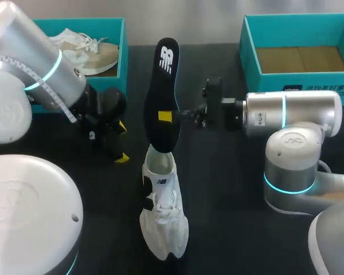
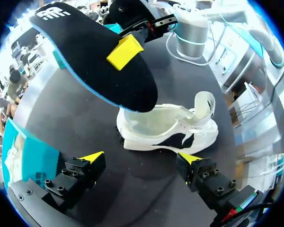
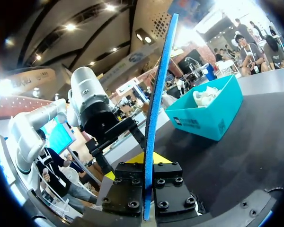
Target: Take the shoe out of the shoebox, open the shoe tongue, remove and reinsert the insole, then place the shoe into the shoebox
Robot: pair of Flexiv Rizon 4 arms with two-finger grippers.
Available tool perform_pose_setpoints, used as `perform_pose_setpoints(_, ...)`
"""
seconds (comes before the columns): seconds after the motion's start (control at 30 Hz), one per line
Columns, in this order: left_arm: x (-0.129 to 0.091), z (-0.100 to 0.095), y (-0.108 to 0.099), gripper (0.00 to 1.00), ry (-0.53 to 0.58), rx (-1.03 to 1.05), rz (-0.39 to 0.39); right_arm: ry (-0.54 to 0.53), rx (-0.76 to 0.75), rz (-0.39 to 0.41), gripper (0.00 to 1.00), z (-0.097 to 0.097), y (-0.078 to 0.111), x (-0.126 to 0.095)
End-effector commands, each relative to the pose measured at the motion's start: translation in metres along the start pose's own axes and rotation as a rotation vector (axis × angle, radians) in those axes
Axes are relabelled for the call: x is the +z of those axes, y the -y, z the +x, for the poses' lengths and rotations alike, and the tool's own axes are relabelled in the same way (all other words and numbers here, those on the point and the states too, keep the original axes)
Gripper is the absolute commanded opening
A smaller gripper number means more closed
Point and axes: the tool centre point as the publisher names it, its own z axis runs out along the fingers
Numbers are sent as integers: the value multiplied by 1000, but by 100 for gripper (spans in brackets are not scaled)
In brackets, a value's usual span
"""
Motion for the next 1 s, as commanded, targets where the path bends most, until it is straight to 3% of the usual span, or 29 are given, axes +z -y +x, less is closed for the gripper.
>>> perform_pose_setpoints(0.03, 13, 7, -10, 100, -5, 36, 54, -17, -2, -18, 0, 1, 6, -1)
perform_pose_setpoints(0.3, 24, 23, -13, 100, -63, 178, 134, -67, 14, -12, 0, 2, 16, 2)
perform_pose_setpoints(0.77, 29, 23, -13, 100, -40, 178, 115, -89, 13, -6, 0, 1, 17, 5)
perform_pose_setpoints(1.0, 39, 29, -17, 100, -34, 229, 173, -133, -10, -19, 0, -4, 19, 10)
